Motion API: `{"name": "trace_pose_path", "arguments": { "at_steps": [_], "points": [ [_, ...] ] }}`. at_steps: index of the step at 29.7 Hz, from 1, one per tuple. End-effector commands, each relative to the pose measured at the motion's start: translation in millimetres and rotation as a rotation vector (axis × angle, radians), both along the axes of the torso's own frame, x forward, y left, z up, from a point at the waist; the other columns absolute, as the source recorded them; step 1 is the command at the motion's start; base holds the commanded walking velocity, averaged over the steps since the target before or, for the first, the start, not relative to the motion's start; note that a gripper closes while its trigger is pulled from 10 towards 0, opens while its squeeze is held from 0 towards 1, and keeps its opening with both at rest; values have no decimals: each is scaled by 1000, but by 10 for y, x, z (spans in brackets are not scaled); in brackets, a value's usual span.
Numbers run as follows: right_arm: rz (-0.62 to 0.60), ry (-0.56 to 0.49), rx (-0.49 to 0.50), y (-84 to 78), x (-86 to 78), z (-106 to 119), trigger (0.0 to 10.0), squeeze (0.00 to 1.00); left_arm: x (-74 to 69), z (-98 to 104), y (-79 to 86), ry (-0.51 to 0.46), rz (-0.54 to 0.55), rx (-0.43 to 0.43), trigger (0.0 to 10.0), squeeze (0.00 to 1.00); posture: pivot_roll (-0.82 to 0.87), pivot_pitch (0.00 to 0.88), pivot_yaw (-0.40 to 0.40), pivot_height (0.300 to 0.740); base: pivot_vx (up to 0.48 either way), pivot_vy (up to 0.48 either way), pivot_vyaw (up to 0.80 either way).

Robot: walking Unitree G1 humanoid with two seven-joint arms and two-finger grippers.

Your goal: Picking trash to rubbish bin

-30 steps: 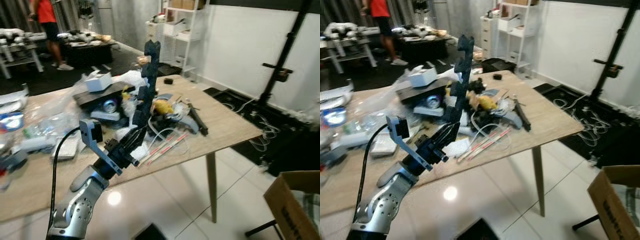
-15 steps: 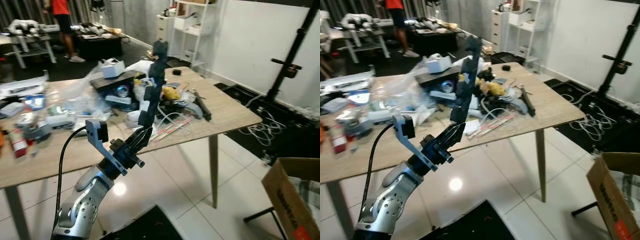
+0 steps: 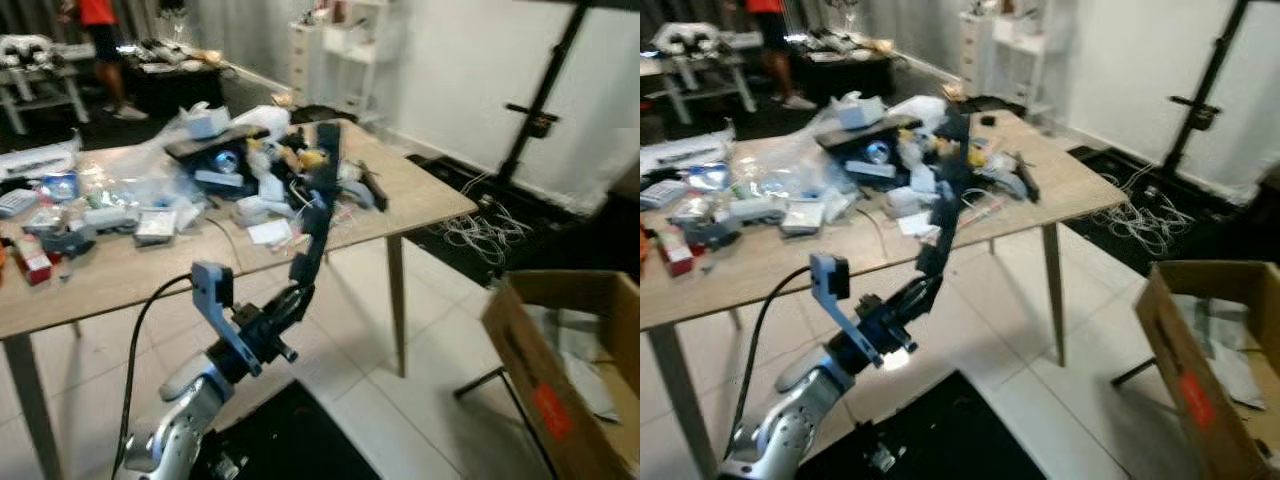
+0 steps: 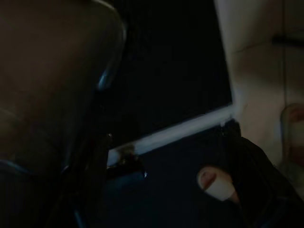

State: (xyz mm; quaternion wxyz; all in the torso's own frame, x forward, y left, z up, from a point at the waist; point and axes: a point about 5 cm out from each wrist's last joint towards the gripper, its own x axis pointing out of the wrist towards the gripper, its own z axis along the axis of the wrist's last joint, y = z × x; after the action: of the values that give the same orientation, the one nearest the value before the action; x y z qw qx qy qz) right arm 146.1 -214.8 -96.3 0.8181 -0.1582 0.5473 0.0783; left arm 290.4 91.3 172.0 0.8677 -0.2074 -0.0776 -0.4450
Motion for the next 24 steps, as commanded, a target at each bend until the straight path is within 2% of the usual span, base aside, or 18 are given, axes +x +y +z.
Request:
{"name": "trace_pose_path", "arguments": {
  "at_steps": [1,5,18,24],
  "points": [
    [-14,5,11,15,-15,-9,10000,0,-34,-66,-64,7,-27,20,10000,0,-99,97,28,740,0,0,-800],
    [-18,-2,7,14,10,0,10000,0,-70,-159,-134,9,-42,69,10000,0,-98,95,30,740,0,0,-800],
    [-15,-1,8,44,30,1,10000,0,-71,-218,-177,2,-48,98,10000,0,-96,83,31,740,0,0,-800],
    [-5,-16,7,43,115,34,10000,0,-13,-193,-201,-18,-42,97,10000,0,-97,64,15,740,0,0,-800]
  ]
}}
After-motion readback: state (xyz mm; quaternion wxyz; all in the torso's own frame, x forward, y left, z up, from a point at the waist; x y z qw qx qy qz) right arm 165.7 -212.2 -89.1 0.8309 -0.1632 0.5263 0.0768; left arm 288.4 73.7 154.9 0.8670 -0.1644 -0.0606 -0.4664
